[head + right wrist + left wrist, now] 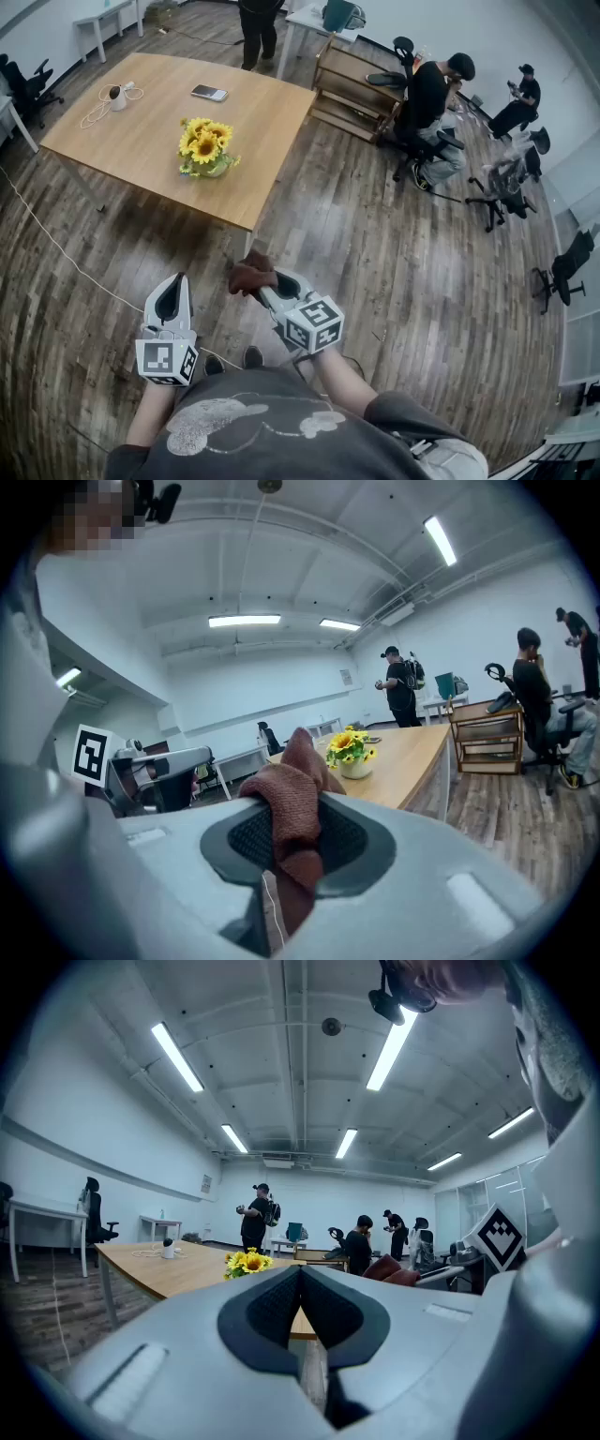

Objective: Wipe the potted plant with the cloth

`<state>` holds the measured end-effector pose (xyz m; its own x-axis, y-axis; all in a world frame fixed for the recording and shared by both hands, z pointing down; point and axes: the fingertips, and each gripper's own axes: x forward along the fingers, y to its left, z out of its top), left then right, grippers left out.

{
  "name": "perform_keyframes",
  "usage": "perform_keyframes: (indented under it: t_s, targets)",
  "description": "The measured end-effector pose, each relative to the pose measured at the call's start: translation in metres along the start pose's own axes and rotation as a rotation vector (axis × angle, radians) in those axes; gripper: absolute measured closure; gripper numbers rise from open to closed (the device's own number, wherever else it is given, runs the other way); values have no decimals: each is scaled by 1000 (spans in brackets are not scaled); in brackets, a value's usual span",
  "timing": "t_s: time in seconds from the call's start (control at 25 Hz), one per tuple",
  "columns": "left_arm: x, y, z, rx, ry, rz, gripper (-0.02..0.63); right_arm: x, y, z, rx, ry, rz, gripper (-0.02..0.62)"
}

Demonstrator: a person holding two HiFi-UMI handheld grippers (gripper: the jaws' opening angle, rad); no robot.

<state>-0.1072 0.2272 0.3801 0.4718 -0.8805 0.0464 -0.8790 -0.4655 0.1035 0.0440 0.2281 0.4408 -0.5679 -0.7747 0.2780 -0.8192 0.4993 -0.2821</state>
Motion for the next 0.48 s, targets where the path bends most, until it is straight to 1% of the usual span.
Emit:
perform_keyframes:
  t_s: [0.24,0.48]
  targets:
    - [2,-19,1,14,-12,10,588,-14,-15,2,-8,-9,14,523]
    - [-1,-24,1,25,-27,45,588,-16,-21,3,-26,-12,32,523]
